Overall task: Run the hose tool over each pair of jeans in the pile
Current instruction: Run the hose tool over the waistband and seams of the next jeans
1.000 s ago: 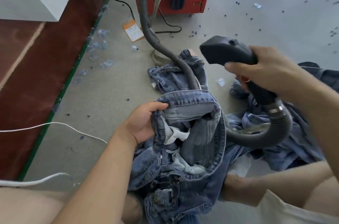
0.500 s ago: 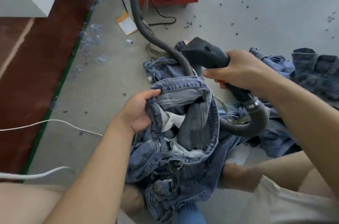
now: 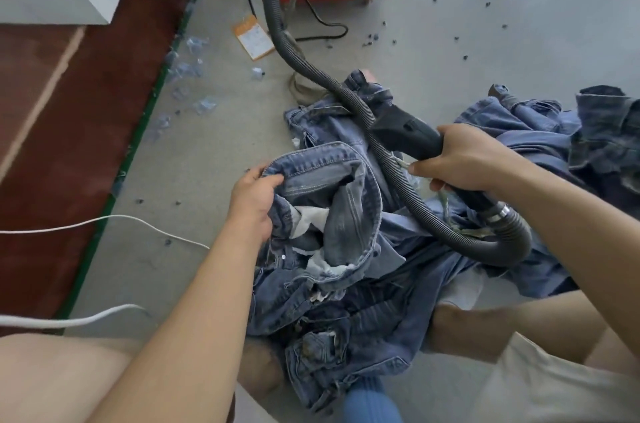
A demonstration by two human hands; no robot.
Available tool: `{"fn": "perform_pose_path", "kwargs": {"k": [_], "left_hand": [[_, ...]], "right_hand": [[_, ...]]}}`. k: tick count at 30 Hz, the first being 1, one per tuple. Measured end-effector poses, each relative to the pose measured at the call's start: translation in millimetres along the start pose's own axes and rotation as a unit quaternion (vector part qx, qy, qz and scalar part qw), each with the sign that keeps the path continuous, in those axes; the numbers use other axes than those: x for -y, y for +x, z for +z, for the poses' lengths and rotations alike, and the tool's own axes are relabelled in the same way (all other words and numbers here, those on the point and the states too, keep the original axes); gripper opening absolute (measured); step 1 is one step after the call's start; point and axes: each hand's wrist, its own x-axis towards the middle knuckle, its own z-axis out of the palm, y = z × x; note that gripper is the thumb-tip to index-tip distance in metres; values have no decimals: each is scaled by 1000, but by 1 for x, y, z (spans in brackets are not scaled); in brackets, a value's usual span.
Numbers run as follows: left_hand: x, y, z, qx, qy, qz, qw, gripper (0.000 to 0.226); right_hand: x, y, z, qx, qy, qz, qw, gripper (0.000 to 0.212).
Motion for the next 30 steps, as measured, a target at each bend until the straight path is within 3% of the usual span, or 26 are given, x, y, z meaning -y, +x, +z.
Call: {"fn": "perform_pose_path", "kwargs": {"k": [1, 2, 3, 4, 5, 6, 8, 10, 11, 14, 18, 21, 23, 26, 28, 30], "left_hand": [[6, -3, -2, -60, 109, 57, 991, 30], [16, -9, -4, -143, 259, 143, 944, 37], [31, -20, -4, -211, 389, 221, 869, 45], [51, -34, -1, -242, 463, 247, 816, 54], [73, -50, 5, -248, 490, 192, 813, 63], [93, -66, 13, -241, 465, 66, 849, 71], [116, -86, 27, -157, 231, -259, 925, 79], [118, -89, 36, -37, -30, -440, 897, 63], [119, -84, 38, -23, -121, -455, 882, 51], [101, -70, 45, -53, -249, -334, 908, 17], [71, -61, 43, -69, -335, -190, 920, 45], [47, -67, 48, -24, -351, -92, 932, 33], [36, -78, 56, 9, -299, 4, 954, 35], [30, -99, 63, 51, -111, 161, 979, 28], [33, -112, 66, 74, 2, 260, 963, 28], [33, -119, 68, 81, 37, 300, 950, 32]], "right_hand": [[0, 0, 2, 1, -6, 0, 1000, 24], [0, 1, 4, 4, -8, 0, 1000, 25], [0, 0, 5, 6, -9, 1, 1000, 26], [0, 0, 5, 5, -9, 1, 1000, 27], [1, 0, 4, 1, -10, 1, 1000, 27], [1, -1, 4, -3, -7, 2, 1000, 27], [4, -2, 3, -9, 2, 1, 1000, 27], [6, -3, 3, -12, 0, -1, 1000, 26], [7, -5, 3, -13, -6, -6, 1000, 25], [10, -9, 3, -10, -25, -25, 999, 24], [13, -12, 12, -8, -63, -46, 997, 29], [18, -13, 18, -27, -74, -59, 995, 37], [23, -18, 19, -55, -49, -67, 995, 43], [35, -27, 24, -104, 52, -67, 991, 48], [42, -27, 28, -120, 118, -47, 985, 49], [45, -24, 27, -121, 161, -16, 979, 42]]}}
